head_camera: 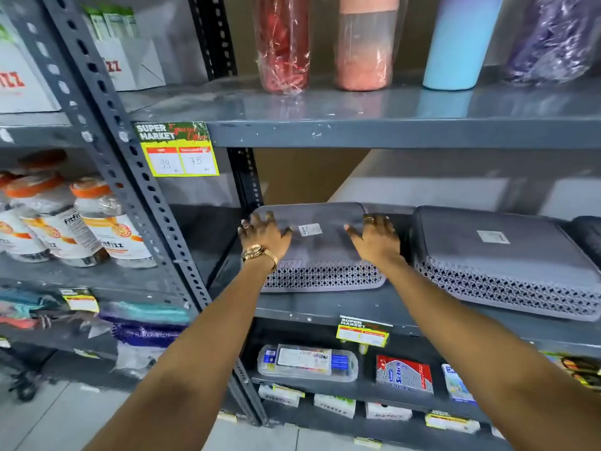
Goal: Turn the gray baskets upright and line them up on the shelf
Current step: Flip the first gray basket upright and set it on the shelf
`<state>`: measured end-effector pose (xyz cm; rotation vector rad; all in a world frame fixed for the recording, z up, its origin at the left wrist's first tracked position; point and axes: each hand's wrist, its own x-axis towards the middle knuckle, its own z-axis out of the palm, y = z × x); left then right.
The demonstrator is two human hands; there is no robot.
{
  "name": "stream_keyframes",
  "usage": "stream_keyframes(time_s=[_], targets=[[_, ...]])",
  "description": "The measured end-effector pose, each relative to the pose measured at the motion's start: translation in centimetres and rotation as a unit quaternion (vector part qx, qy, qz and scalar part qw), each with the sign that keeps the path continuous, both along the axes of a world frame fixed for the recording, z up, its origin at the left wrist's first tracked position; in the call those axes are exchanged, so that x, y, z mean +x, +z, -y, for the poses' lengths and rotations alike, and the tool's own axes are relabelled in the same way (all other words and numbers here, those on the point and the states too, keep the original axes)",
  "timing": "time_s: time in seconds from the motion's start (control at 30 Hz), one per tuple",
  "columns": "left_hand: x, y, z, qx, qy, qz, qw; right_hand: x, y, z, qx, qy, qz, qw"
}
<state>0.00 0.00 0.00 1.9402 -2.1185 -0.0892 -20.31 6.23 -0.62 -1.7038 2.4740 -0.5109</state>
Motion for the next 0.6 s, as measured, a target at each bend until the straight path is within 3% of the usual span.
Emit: stream_keyframes(time_s=[0.13, 0.3, 0.4, 0.6], targets=[[1.0, -0.1, 3.4, 0.079, 0.080, -0.070, 0.991, -0.4, -0.1, 3.0, 0.043, -0.073, 0.082, 0.993], [1.9, -1.9, 6.6, 0.134, 0.123, -0.152, 0.971, -1.2, -2.9, 5.3, 0.027, -0.109, 0.106, 0.988], [1.6, -3.5, 6.3, 0.140, 0.143, -0.196, 0.960, -1.2, -4.7, 5.5, 0.019, -0.129, 0.134, 0.982], [1.6, -4.2, 4.9, 0.084, 0.114, -0.195, 0.970, -1.2, -5.2, 5.1, -0.001, -0.117, 0.139, 0.983]])
